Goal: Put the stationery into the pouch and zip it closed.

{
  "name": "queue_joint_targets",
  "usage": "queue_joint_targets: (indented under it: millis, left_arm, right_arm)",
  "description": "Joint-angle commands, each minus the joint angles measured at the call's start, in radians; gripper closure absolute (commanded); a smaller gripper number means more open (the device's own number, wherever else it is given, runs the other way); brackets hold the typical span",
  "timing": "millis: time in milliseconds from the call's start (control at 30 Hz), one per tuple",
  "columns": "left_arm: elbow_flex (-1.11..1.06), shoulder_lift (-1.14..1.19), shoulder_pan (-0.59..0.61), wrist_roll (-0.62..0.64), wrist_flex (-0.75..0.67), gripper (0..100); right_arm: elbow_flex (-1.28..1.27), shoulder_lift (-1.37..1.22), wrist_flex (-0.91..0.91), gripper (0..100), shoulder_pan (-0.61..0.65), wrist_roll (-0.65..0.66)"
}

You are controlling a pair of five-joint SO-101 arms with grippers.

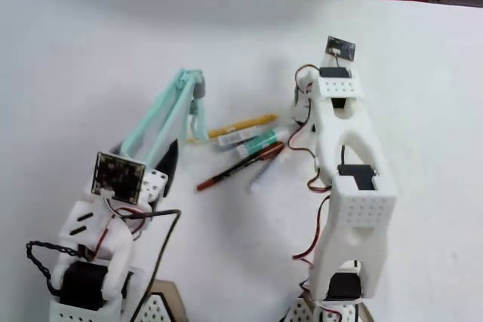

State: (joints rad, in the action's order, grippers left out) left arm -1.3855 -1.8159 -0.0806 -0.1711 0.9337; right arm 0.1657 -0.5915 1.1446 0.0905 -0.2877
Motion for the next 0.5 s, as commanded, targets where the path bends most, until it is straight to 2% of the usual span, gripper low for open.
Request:
queue_joint_targets:
  millis: [0,467]
  left_arm:
    - [0.005,-0.004,0.002,0.006,-0.028,80]
    - [0.005,-0.004,0.007,0.006,-0.028,80]
  right_arm:
    - [0.029,0.004,0.002,97.8,0.004,0.003]
    - [0.026,0.005,0.007,98.1,-0.004,0.002]
